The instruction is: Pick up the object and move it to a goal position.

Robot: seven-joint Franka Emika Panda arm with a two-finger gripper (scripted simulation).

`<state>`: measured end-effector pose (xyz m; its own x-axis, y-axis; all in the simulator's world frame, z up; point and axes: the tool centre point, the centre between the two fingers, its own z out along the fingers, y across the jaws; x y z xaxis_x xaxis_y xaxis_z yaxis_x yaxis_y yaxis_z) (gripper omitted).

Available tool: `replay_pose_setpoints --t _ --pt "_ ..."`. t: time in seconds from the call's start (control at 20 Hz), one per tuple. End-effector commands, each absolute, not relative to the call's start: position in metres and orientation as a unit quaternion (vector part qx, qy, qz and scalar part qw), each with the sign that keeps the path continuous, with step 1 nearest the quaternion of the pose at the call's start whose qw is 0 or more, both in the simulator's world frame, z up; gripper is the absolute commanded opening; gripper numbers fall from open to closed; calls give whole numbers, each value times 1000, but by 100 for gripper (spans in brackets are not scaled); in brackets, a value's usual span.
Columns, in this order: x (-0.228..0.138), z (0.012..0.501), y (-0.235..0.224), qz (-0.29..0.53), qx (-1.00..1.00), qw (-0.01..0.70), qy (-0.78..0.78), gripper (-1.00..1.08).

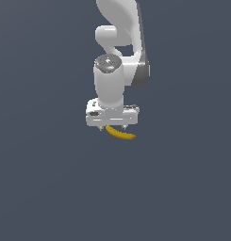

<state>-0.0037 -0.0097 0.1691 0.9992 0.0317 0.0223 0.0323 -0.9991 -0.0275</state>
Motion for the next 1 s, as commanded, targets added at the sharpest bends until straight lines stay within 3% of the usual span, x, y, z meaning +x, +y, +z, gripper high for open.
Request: replay_pose_setpoints --t 0.0,0.95 --pt "-7 164 -9 -10 -999 12 -39 100" --pt "-46 104 5 -3 -950 -1 -311 100"
